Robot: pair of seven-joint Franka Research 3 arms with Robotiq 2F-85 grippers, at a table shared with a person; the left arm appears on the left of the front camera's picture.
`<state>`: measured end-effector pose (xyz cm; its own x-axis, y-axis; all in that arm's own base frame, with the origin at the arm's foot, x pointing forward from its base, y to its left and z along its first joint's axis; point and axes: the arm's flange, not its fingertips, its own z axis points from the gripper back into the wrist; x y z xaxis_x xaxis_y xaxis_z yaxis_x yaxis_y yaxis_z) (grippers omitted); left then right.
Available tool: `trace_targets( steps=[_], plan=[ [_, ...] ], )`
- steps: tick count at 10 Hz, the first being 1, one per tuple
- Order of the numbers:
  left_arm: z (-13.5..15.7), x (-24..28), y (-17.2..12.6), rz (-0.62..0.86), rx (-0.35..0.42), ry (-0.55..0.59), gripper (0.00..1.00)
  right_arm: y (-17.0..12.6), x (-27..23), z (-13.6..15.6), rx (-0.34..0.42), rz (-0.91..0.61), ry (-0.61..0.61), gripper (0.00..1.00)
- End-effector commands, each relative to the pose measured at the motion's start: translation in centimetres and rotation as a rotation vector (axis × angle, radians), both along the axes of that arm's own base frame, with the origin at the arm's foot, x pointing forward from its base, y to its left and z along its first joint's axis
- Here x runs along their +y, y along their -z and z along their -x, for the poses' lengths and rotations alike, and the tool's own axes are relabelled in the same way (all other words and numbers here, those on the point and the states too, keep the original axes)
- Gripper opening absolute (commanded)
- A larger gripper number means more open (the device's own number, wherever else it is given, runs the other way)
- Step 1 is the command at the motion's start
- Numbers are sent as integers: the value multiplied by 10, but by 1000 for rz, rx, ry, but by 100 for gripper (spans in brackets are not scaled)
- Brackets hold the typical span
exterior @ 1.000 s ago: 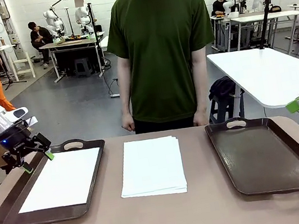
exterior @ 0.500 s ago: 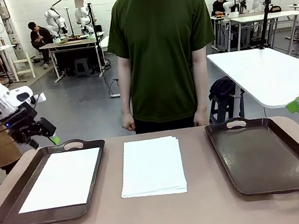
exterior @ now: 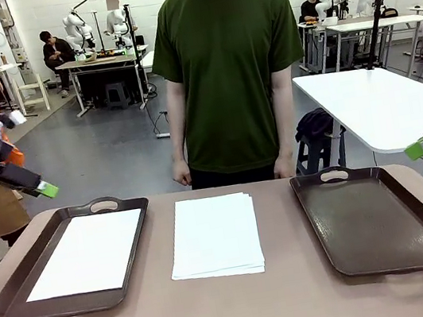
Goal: Sort the A4 documents.
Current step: Receive the A4 Paper.
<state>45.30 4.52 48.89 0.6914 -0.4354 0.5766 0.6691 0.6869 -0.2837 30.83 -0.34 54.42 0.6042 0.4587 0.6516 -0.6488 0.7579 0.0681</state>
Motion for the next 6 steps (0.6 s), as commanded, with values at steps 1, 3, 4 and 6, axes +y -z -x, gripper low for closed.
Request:
trace_targets(
  steps=[1, 3, 4, 6],
  plan=[
    [33, -2, -28, 6, -147, 38, 100, 1, 0, -1, 4, -13, -7, 100],
    [50, -15, -44, -27, -210, 108, 100, 1, 0, -1, 4, -13, -7, 100],
    [50, -27, -50, -82, -213, 149, 100, 1, 0, -1, 4, -13, -7, 100],
    [36, -45, -52, -188, -145, 60, 100, 1, 0, -1, 4, -13, -7, 100]
  ],
)
